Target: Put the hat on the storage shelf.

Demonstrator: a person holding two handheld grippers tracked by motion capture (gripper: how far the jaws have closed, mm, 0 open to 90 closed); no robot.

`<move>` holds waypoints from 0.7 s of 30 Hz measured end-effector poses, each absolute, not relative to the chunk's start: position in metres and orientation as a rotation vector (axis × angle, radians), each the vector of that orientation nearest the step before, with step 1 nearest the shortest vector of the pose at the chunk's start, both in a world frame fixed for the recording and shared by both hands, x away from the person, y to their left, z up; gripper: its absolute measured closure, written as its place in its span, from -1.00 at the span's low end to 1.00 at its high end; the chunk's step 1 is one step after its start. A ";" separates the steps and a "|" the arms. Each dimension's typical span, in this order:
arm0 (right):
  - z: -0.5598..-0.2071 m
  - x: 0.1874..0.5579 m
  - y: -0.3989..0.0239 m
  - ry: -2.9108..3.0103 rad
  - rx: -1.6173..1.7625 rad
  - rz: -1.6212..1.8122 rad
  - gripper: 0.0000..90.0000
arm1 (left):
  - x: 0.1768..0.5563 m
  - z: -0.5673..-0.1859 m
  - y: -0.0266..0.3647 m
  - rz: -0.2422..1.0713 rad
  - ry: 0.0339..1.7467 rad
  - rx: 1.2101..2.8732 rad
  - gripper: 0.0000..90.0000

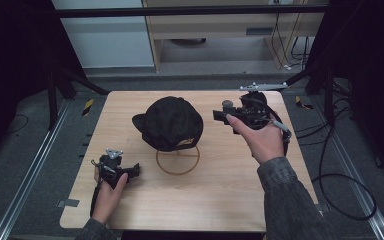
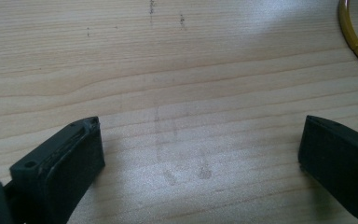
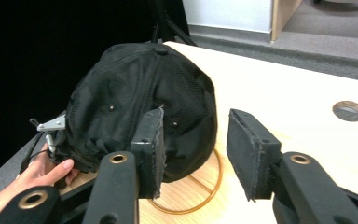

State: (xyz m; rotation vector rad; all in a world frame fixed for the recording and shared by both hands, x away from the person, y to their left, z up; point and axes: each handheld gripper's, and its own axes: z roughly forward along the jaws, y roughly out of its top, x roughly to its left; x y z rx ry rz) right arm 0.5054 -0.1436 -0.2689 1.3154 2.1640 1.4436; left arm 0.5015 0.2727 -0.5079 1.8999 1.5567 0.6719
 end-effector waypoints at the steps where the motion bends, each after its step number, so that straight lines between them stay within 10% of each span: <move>1: -0.269 0.505 -0.147 2.155 1.320 1.445 0.22 | 0.501 -0.508 0.273 0.672 1.557 1.900 -1.00; 21: -0.270 0.494 -0.195 2.032 1.401 1.416 -0.22 | 0.501 -0.508 0.273 0.672 1.556 1.900 -1.00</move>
